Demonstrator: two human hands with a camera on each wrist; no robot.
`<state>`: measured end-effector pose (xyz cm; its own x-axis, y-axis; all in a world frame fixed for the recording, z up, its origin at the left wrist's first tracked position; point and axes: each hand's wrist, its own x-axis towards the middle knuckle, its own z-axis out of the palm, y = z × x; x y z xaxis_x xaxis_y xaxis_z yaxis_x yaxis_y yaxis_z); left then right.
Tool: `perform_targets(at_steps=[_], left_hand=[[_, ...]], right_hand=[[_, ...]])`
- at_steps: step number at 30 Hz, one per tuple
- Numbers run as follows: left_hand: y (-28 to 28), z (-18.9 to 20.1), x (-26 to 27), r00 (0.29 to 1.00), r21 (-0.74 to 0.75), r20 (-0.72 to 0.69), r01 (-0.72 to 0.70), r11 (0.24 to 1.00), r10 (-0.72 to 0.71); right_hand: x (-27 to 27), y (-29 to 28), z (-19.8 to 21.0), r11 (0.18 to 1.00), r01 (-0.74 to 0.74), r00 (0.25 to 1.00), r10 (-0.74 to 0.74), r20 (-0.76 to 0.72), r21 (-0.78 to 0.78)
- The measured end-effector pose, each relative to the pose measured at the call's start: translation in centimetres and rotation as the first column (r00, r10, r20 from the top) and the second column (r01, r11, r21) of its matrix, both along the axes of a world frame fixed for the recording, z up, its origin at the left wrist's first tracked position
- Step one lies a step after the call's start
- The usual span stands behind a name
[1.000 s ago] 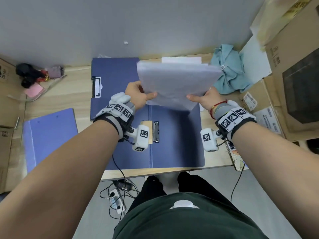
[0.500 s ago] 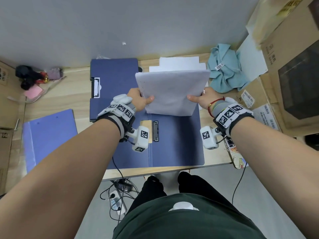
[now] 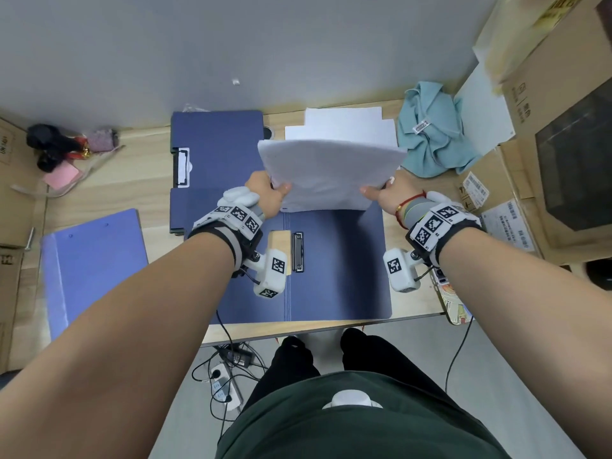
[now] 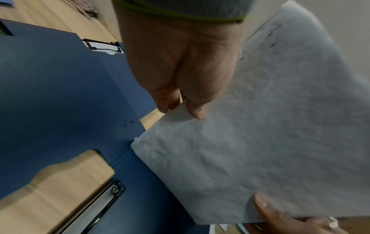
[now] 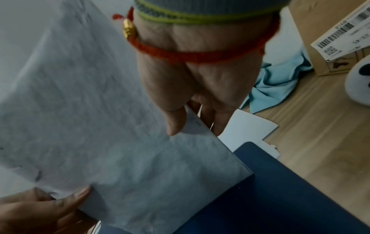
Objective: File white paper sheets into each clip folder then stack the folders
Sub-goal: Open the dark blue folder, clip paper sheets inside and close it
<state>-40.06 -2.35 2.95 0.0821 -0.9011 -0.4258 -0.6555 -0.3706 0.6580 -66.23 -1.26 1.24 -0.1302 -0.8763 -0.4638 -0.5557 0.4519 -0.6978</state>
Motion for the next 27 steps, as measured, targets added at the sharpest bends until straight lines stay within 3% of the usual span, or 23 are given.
perform_targets(at_steps=[5, 8, 12, 14, 19, 23, 27], left_hand=[[0.1, -0.4, -0.3, 1.000, 0.005, 0.004, 0.004, 1.000, -0.004], [0.0, -0.4, -0.9, 0.998, 0.000, -0.062, -0.024, 1.000, 0.024], [-0.7, -3.3, -0.7, 0.997, -0.013, -0.058, -0.042, 0.999, 0.041], [-0.8, -4.4, -0.6, 0.998, 0.020, -0.060, -0.033, 0.999, 0.034], [1.7, -2.5, -1.2, 0.995, 0.117, -0.091, -0.025, 0.993, 0.036], [3.3, -4.9, -0.5, 0.957, 0.301, -0.209, -0.131, 0.945, 0.199], [5.0, -7.1, 0.0, 0.979, 0.382, -0.097, -0.131, 0.915, 0.181]], right_hand=[[0.2, -0.3, -0.2, 0.997, 0.071, 0.995, -0.068, 0.067, -0.042], [0.6, -0.4, 0.8, 0.991, -0.003, 0.997, 0.014, 0.078, -0.135], [1.1, -0.3, 0.9, 0.992, -0.034, 0.983, 0.056, 0.177, -0.122], [0.8, 0.0, 0.3, 0.997, -0.039, 0.983, 0.051, 0.175, -0.067], [-0.2, 2.5, -2.5, 0.997, 0.017, 0.985, -0.030, 0.171, 0.075], [-1.1, 4.8, -5.2, 0.965, 0.064, 0.994, -0.083, 0.064, 0.254], [-2.2, 7.2, -7.7, 0.923, 0.109, 0.994, -0.104, -0.032, 0.370]])
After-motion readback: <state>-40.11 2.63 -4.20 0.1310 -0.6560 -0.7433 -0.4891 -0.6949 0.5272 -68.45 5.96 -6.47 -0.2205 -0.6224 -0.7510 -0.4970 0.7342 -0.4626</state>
